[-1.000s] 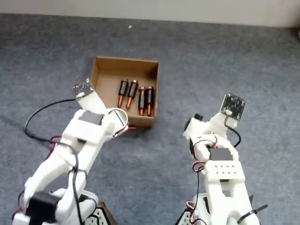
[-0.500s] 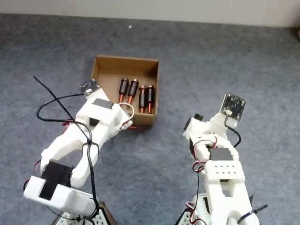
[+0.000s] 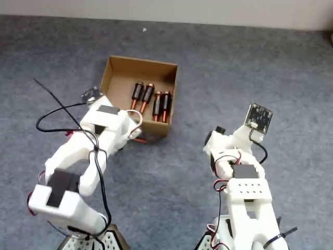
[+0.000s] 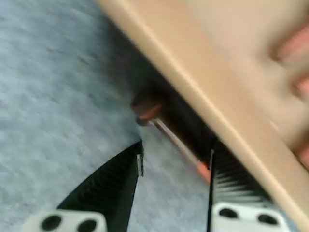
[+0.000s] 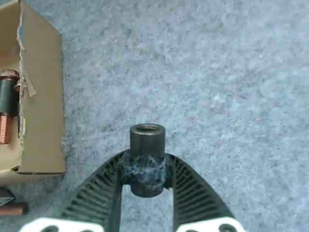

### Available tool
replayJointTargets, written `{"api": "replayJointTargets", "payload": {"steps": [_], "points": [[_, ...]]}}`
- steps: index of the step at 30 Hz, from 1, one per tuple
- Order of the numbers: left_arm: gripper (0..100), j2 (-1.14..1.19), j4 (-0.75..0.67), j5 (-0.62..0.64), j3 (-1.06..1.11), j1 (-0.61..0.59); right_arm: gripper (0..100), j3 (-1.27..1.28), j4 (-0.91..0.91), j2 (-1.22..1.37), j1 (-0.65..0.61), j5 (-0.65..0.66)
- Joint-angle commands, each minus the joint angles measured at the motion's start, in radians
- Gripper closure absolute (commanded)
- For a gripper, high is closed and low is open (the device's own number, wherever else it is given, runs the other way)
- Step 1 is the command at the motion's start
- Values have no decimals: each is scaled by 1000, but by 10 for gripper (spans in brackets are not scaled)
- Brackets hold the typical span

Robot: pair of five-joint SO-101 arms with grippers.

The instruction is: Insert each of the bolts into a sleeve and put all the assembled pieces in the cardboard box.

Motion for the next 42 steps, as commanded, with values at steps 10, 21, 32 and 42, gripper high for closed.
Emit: {"api": "replayJointTargets", "payload": {"steps": [10, 21, 32, 42], "points": [[820, 1, -3, 44, -25, -107, 994, -10, -24, -35, 12, -3], [995, -7, 2, 44, -24, -113, 994, -10, -19, -44, 12, -3], [995, -203, 38, -21, 38, -111, 994, -10, -18, -45, 13, 104], [995, -676, -241, -120, 392, -97, 994, -21, 130, -84, 4, 109]]}}
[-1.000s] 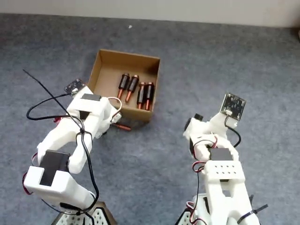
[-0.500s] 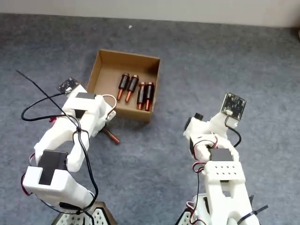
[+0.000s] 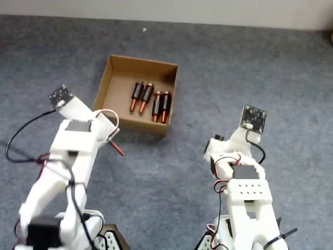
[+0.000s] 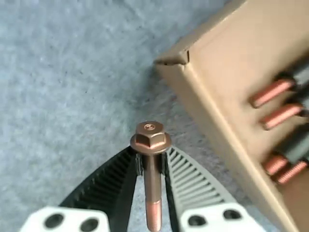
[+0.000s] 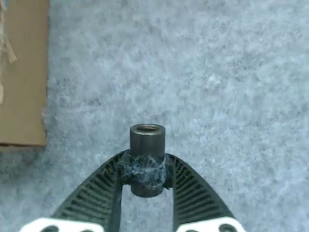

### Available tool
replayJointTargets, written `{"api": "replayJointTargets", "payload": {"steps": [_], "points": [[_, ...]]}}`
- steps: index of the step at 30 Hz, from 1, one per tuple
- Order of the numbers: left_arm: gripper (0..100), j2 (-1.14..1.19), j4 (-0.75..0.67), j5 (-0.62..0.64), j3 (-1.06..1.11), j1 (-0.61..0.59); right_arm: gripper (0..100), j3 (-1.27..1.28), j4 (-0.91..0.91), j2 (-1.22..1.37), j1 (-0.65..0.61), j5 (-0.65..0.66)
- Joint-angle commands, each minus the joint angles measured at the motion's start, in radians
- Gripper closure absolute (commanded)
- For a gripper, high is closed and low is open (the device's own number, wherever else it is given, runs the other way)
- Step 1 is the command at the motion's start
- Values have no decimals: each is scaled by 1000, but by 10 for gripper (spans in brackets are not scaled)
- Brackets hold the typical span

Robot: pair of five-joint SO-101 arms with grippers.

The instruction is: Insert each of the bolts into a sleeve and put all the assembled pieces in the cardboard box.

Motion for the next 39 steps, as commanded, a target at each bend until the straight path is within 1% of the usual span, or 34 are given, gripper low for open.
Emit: {"api": "replayJointTargets", "payload": {"steps": [1, 4, 7, 10, 14, 18, 22, 26, 28, 31, 36, 39], "points": [[995, -245, -146, -58, 143, 16, 994, -18, 10, -94, 4, 12], [995, -386, -176, -80, 231, 59, 994, -12, 10, -226, 2, 12], [995, -532, -176, -80, 292, 73, 994, 27, 45, -378, -28, 15], [995, -664, -176, -80, 344, 74, 994, 76, 58, -495, -84, 75], [995, -860, -175, -137, 427, 134, 994, 148, 58, -604, -160, 117], [995, -1081, -175, -147, 513, 165, 994, 186, 59, -682, -206, 149], [995, -1282, -175, -207, 582, 170, 994, 220, 56, -759, -252, 183], [995, -1449, -175, -267, 627, 231, 994, 254, 56, -848, -317, 218], [995, -1488, -175, -292, 621, 269, 994, 272, 56, -900, -351, 236], [995, -1472, -178, -311, 595, 318, 994, 309, 56, -977, -392, 262], [995, -1463, -178, -313, 535, 394, 994, 323, 54, -975, -450, 275], [995, -1463, -178, -377, 510, 443, 994, 321, 54, -975, -490, 275]]}}
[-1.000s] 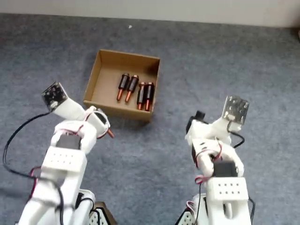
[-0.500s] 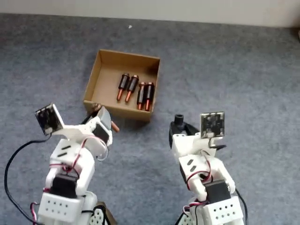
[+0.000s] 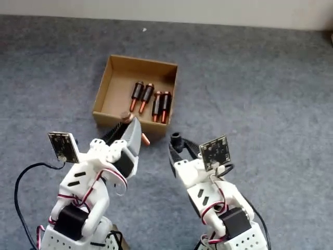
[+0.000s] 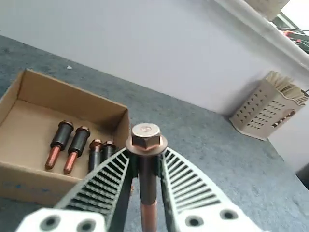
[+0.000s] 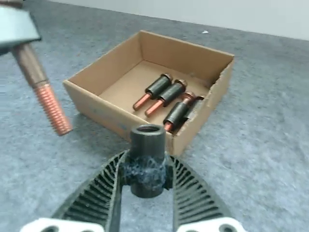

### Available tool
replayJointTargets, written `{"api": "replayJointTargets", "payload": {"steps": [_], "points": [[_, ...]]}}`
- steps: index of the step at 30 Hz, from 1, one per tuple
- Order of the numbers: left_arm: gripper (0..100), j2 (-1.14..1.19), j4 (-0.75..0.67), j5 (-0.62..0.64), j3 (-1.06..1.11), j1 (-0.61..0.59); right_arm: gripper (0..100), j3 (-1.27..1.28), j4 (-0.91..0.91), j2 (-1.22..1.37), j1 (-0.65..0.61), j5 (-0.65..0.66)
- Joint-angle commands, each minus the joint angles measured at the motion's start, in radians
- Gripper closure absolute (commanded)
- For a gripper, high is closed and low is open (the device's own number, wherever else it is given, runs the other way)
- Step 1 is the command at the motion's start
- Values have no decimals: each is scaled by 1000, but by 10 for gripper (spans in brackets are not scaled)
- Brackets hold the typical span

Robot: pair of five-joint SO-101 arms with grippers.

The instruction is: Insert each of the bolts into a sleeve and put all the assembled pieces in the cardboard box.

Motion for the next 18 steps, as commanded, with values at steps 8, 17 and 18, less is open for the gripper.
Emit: {"api": "replayJointTargets", "payload": {"steps": [8, 17, 18], "points": [[995, -8, -26, -92, -162, 87, 994, -5, -2, -19, -151, 106], [995, -8, -23, -91, -156, 88, 994, -4, -97, -19, -165, 127], [995, -8, -23, -92, -156, 85, 994, -4, -110, -19, -166, 153]]}}
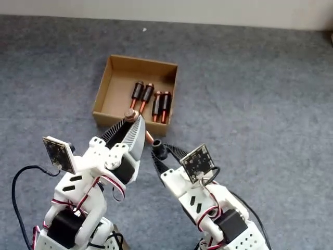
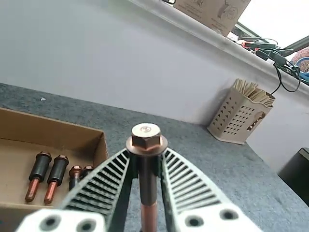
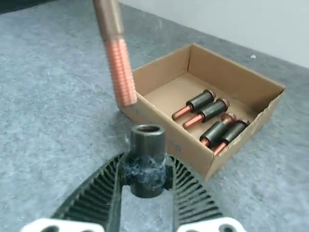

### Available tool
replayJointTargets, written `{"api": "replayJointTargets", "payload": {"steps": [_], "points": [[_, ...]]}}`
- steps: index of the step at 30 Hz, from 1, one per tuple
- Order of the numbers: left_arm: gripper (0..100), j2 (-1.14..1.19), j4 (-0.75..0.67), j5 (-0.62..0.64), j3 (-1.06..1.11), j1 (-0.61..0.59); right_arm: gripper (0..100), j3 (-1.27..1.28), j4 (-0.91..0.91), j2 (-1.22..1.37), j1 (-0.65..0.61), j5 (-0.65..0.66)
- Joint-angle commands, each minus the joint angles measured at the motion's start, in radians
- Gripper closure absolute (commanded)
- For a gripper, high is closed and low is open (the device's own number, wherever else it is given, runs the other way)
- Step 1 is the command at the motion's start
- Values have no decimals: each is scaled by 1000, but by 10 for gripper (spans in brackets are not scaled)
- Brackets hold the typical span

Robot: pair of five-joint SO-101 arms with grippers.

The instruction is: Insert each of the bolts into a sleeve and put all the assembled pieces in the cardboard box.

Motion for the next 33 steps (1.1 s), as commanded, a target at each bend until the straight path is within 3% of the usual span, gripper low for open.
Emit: {"api": "replayJointTargets", "payload": {"steps": [1, 5, 26, 33], "points": [[995, -8, -23, -8, -42, 8, 994, -7, -67, -16, -16, 71], [995, -8, -23, -8, -42, 8, 994, -7, -117, -16, -16, 127], [994, -7, -20, -8, 22, 15, 994, -15, -116, -16, -68, 124], [992, -8, 89, -149, 16, 21, 994, -10, -119, -16, -68, 123]]}}
